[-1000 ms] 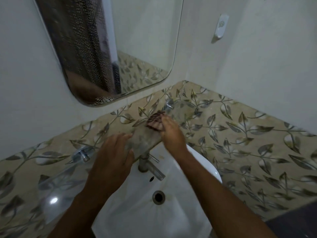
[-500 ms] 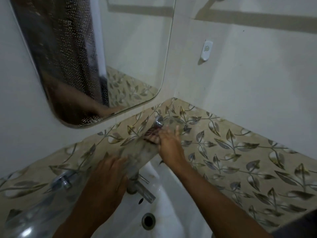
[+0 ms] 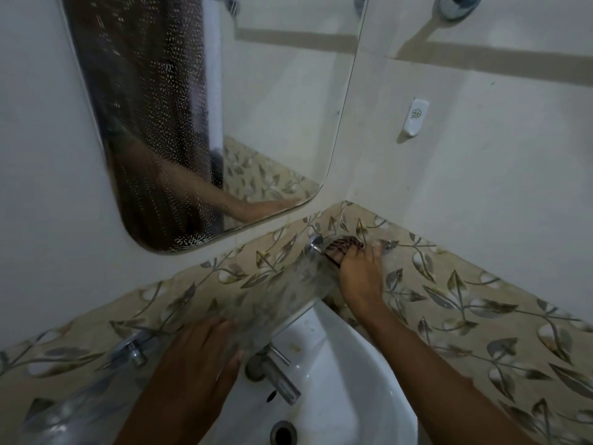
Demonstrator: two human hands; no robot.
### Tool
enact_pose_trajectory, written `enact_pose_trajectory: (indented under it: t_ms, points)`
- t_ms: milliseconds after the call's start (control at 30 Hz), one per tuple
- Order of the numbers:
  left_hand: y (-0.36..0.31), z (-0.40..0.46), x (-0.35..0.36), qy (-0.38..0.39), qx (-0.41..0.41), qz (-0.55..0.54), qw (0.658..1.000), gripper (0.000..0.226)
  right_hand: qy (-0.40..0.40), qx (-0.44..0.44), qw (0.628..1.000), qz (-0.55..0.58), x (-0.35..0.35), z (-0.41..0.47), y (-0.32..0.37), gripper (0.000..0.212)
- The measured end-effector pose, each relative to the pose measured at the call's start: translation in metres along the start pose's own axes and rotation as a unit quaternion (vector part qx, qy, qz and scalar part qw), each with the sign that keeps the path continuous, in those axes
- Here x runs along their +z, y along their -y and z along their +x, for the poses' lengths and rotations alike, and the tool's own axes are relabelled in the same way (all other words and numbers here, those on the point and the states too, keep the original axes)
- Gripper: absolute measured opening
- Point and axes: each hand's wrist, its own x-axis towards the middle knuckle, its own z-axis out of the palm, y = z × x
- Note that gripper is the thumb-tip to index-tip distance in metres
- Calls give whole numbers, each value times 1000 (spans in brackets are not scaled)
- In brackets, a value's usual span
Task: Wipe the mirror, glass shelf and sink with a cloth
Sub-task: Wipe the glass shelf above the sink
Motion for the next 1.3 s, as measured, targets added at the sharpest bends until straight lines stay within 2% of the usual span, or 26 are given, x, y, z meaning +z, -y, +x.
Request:
enact_pose_trajectory:
  t_ms: [67, 167, 233, 333, 467, 633, 733, 833, 900, 967, 1033, 1167, 1300]
  points:
    - [-1, 0, -2, 10, -2, -5, 1000, 47, -4, 6, 1000, 23, 3, 6, -10, 48]
    - [-3, -4, -6, 17, 3, -12, 1000, 45, -36, 6, 998, 55, 1, 16, -18, 32]
    - [-5, -7, -9, 22, 2, -16, 1000, 45, -48, 14, 996, 78, -4, 15, -16, 29]
    - [-4, -12, -12, 26, -7, -21, 999, 50, -41, 20, 996, 79, -8, -1, -8, 33]
    - [-1, -14, -14, 32, -2, -16, 999, 49, -29, -32, 999, 6, -19, -20, -10, 47]
    - [0, -27, -21, 43, -5, -15, 999, 60, -16, -23, 1000, 11, -28, -2, -20, 29]
    - [-2, -30, -26, 22, -33, -18, 999, 61, -13, -21, 999, 36, -25, -14, -8, 32]
    - [-4, -31, -25, 59, -26, -20, 998, 61, 2, -77, 997, 24, -27, -46, 9, 44]
    - [-6, -26, -28, 57, -43, -41, 997, 64, -18, -107, 994, 7, -33, -56, 12, 32]
    - [-11, -21, -30, 34, -45, -52, 997, 69, 4, -91, 996, -3, -34, -41, 5, 22]
    - [-16, -20, -34, 31, -44, -57, 997, 73, -2, -71, 997, -4, -20, -13, -10, 30]
    - [-17, -25, -37, 60, -72, -56, 994, 77, 12, -28, 990, 140, 8, 31, -24, 42]
    - [-7, -31, -41, 56, -73, -19, 996, 63, 39, -19, 972, 231, 9, 23, 4, 62]
